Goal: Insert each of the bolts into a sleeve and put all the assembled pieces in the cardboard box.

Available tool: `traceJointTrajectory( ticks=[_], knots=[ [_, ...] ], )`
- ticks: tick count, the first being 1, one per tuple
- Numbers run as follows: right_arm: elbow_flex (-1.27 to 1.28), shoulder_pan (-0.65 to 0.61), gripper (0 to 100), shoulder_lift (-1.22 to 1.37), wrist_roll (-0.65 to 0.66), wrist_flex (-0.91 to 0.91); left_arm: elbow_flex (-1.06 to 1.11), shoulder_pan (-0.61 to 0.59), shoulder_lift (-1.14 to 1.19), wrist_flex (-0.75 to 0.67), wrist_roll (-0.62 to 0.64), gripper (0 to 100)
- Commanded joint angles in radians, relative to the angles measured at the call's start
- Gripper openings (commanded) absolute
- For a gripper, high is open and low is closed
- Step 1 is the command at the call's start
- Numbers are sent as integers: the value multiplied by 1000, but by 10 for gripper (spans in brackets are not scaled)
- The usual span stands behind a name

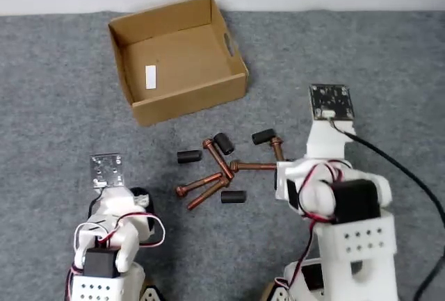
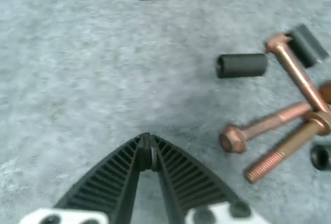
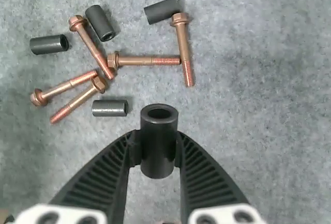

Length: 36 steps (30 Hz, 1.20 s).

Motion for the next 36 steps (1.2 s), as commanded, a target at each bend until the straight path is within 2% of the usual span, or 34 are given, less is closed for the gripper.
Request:
traceJointTrajectory(
  ticks=[1, 12, 19, 23, 29, 33, 36],
  knots=[
    [0, 27, 10, -64, -14, -16, -4, 48, -8, 6, 6, 7],
    [32, 171, 9, -193, -15, -2, -5, 86, -8, 6, 6, 7],
    [140, 170, 9, -363, -18, -16, -5, 91, -8, 6, 6, 7],
    [210, 174, 9, -503, -17, -7, -19, 94, -9, 80, 3, 8],
    [370, 193, 9, -694, -43, -13, -79, 41, -9, 18, -2, 8],
    [436, 237, 9, -805, -44, -13, -124, 18, -9, -28, -150, 8],
    [453, 239, 9, -862, -44, -21, -179, 18, -3, -26, -161, 7]
  ],
)
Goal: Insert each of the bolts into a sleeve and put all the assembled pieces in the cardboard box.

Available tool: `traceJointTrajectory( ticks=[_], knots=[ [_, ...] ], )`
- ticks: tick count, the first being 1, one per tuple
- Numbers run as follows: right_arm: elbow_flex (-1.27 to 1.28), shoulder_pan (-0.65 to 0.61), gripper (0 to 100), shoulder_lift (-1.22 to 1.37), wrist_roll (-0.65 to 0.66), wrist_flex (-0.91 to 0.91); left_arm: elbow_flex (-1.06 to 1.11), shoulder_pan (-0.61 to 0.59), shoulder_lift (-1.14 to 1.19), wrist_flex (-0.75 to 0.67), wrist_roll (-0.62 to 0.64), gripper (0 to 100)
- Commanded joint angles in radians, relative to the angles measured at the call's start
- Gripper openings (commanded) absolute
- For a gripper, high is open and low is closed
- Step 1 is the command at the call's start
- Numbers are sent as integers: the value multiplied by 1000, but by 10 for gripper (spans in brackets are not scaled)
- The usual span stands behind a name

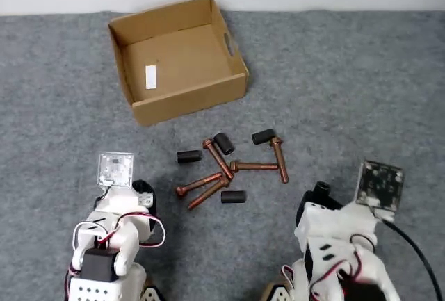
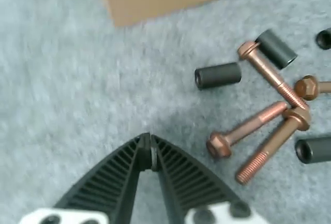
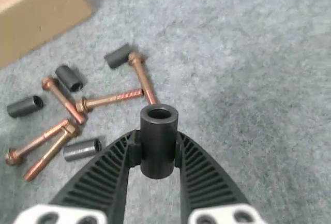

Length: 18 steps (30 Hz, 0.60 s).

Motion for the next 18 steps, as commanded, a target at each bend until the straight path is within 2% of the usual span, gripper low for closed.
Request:
traceJointTrajectory(
  ticks=[1, 5, 8, 13, 18],
  knots=[
    [11, 10, 9, -50, -11, -25, -105, -5, -3, -31, -25, 7],
    [17, 12, 9, -67, -11, -27, -213, 5, 14, 6, -21, 7],
    [26, 12, 9, -71, -11, -30, -311, 5, 115, 23, -21, 6],
    [29, 8, 9, -71, -11, -31, -556, 5, 506, 54, -20, 6],
    [46, 8, 9, -73, -11, -41, -829, 6, 945, 198, -29, 8]
  ],
)
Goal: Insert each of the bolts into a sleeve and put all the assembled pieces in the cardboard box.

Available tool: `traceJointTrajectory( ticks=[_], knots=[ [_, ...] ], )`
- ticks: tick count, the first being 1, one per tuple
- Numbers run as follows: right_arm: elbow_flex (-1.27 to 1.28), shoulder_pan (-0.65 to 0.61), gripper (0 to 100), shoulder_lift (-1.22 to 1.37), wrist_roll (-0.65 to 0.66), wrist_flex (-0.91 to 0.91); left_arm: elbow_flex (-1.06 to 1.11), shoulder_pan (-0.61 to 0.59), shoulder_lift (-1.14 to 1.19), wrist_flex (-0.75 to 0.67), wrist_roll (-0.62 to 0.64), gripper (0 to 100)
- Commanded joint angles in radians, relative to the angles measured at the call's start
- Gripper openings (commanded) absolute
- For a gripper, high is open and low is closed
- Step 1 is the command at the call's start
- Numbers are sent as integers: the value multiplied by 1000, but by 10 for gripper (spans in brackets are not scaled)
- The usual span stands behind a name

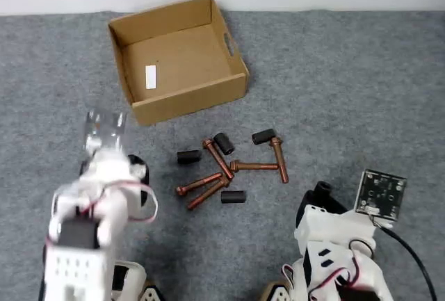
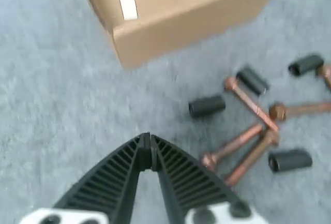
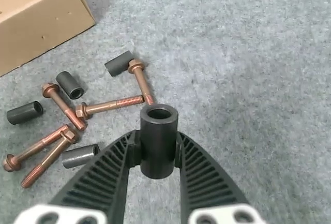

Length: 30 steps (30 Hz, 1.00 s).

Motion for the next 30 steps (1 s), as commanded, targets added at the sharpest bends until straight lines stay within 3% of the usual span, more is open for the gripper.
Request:
traceJointTrajectory(
  ticks=[1, 9, 13, 16, 20, 30],
  knots=[
    [-5, 8, 9, -4, -11, -27, -229, 9, 328, 106, -28, 8],
    [-3, 13, 9, -4, -12, -27, -587, 149, 756, 269, -213, 8],
    [-2, 13, 9, -4, -12, -28, -707, 218, 887, 267, -189, 8],
    [-2, 13, 9, -4, -12, -28, -788, 259, 968, 261, -34, 8],
    [-2, 13, 9, -4, -12, -28, -885, 311, 1086, 261, 282, 8],
    [-2, 15, 9, -4, -12, -28, -947, 342, 1316, 152, 738, 6]
  ],
)
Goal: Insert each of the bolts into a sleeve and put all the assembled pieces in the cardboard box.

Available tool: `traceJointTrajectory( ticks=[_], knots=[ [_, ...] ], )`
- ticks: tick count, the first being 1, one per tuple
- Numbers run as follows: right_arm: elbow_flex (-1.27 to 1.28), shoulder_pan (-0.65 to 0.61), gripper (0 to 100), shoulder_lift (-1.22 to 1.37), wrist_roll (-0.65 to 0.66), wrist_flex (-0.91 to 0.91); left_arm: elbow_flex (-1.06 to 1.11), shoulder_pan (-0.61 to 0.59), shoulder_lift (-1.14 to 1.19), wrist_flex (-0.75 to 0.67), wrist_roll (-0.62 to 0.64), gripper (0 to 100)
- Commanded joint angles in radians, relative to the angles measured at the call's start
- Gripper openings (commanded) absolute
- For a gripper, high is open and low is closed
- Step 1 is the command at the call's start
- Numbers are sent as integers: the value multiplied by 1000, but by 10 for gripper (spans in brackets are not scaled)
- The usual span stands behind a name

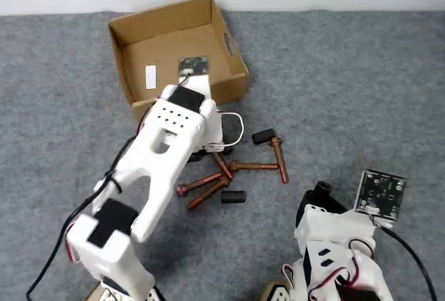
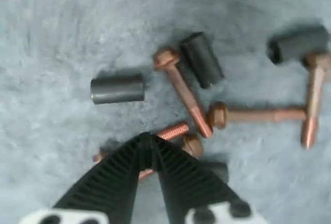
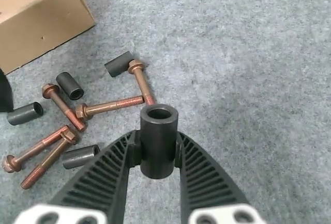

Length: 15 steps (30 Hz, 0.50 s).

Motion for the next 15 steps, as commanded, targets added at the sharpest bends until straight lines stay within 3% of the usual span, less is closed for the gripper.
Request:
traceJointTrajectory(
  ticks=[1, 9, 15],
  knots=[
    [-6, 12, 9, -4, -9, -25, -45, 12, 20, -23, 140, 6],
    [-6, 12, 9, -4, -9, -25, -59, 43, 35, -58, 144, 16],
    [-6, 12, 9, -4, -9, -25, -85, 41, 84, -69, 144, 114]
  ],
)
